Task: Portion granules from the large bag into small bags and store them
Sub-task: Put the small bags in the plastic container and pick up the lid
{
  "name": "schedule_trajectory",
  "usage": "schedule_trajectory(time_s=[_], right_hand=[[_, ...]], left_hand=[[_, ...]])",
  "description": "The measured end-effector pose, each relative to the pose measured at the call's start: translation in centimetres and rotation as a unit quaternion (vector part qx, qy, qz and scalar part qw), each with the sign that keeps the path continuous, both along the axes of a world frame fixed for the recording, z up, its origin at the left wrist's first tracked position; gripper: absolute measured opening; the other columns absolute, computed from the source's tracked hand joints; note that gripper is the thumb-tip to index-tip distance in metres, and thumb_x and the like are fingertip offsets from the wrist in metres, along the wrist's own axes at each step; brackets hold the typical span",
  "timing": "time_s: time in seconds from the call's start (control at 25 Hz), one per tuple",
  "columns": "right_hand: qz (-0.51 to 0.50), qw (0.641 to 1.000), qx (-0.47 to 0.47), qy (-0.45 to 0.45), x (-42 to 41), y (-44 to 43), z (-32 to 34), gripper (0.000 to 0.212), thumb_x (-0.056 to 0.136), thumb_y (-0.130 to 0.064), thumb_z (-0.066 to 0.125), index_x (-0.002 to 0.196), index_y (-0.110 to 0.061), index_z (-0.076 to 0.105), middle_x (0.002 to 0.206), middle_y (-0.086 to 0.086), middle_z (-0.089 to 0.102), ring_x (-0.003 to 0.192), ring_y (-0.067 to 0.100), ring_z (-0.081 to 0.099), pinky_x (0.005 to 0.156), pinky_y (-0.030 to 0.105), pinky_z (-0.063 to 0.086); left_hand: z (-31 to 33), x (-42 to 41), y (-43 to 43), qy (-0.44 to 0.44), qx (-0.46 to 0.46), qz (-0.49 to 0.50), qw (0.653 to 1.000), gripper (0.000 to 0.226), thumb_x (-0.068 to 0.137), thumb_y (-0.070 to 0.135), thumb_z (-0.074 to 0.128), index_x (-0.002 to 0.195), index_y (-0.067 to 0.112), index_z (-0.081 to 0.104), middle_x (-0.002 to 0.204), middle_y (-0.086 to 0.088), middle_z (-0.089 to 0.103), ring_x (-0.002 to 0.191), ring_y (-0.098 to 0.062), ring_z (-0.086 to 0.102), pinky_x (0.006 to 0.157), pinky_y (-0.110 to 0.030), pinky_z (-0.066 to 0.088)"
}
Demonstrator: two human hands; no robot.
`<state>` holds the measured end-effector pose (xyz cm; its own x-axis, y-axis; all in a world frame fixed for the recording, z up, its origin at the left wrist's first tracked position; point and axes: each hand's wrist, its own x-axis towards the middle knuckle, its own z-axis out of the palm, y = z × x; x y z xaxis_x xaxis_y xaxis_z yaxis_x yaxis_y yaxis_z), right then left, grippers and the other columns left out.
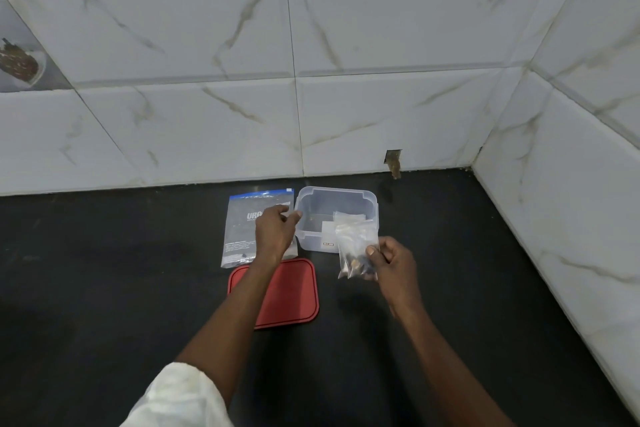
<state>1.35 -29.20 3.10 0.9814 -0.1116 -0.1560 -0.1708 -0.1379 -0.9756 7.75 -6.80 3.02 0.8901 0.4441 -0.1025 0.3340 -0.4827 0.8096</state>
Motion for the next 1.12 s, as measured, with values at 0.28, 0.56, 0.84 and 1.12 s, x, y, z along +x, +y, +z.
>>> schedule_trajectory(time_s=[0.28,0.56,0.84,1.12], right_hand=[[-0.009,0.995,-0.102,-0.011,6.0,2.3,3.7,0.011,0.096,-0.012,0.052,0.09,-0.01,0.061,0.087,0.003,0.066,0.081,0.016,0.067,0.065,0.031,0.057],[0.152,0.896,-0.381,0.172,12.5,9.0,0.8,0.022,0.092,-0.005,0.059,0.113,-0.001,0.063,0.109,0.014,0.067,0.095,0.027,0.064,0.072,0.03,0.045],[0.246,0.829,-0.469,0.181,13.6,11.2,-0.2,0.041,0.094,-0.009,0.059,0.134,-0.001,0.052,0.116,0.014,0.061,0.103,0.027,0.059,0.081,0.031,0.044],[0.28,0.803,-0.515,0.108,13.8,11.7,-0.3,0.03,0.097,-0.008,0.05,0.125,-0.001,0.059,0.125,0.013,0.062,0.114,0.028,0.059,0.093,0.032,0.047]], left_hand=[[-0.6,-0.4,-0.4,0.034,-0.01,-0.047,0.998,0.042,0.089,0.012,0.063,0.13,0.004,0.065,0.09,-0.019,0.077,0.058,-0.026,0.073,0.06,-0.032,0.063],[-1.1,-1.2,-0.4,0.008,-0.042,-0.038,0.998,0.034,0.1,0.029,0.06,0.114,0.002,0.073,0.081,-0.017,0.076,0.052,-0.024,0.073,0.055,-0.034,0.063],[-2.0,-1.0,-0.3,-0.01,-0.05,-0.029,0.998,0.03,0.095,0.034,0.063,0.1,0.009,0.078,0.075,-0.012,0.076,0.061,-0.028,0.074,0.068,-0.048,0.063],[-2.1,-0.9,-0.5,-0.009,-0.048,-0.025,0.998,0.027,0.096,0.032,0.063,0.101,0.011,0.079,0.078,-0.012,0.076,0.063,-0.027,0.074,0.069,-0.048,0.063]])
